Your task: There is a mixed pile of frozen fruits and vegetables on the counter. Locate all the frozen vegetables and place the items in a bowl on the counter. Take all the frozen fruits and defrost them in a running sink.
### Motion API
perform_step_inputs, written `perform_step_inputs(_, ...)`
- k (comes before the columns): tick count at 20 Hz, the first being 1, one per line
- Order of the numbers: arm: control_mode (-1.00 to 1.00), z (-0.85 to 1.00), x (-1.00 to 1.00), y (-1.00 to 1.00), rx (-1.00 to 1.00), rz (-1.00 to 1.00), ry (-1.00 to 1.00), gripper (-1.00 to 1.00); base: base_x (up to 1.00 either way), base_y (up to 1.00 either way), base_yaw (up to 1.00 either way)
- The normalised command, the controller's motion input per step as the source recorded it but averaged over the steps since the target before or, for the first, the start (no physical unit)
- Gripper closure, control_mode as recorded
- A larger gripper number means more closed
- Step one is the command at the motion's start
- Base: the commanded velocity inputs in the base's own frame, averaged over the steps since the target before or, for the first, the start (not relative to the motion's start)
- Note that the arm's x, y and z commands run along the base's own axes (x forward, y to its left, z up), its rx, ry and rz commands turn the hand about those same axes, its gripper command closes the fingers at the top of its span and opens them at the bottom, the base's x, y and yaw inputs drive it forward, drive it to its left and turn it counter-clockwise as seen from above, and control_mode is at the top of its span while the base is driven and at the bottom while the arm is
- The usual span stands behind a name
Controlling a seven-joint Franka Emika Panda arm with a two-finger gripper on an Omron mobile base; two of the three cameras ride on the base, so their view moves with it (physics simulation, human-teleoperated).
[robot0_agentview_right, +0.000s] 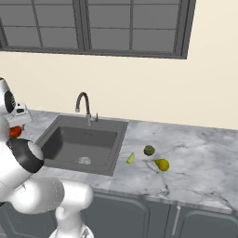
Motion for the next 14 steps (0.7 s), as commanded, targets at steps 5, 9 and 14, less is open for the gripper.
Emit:
perform_step_inputs(5,-1.00,0.00,0.19,0.99,-0.01,0.09,0.01,1.00,0.00,0.00,0.00)
perform_step_inputs(9,-1.00,-0.10,0.20,0.87,-0.02,0.06,0.01,1.00,0.00,0.00,0.00)
perform_step_inputs(14,-1.00,-0.22,0.16,0.39,0.00,0.01,-0.11,1.00,0.00,0.00,0.00)
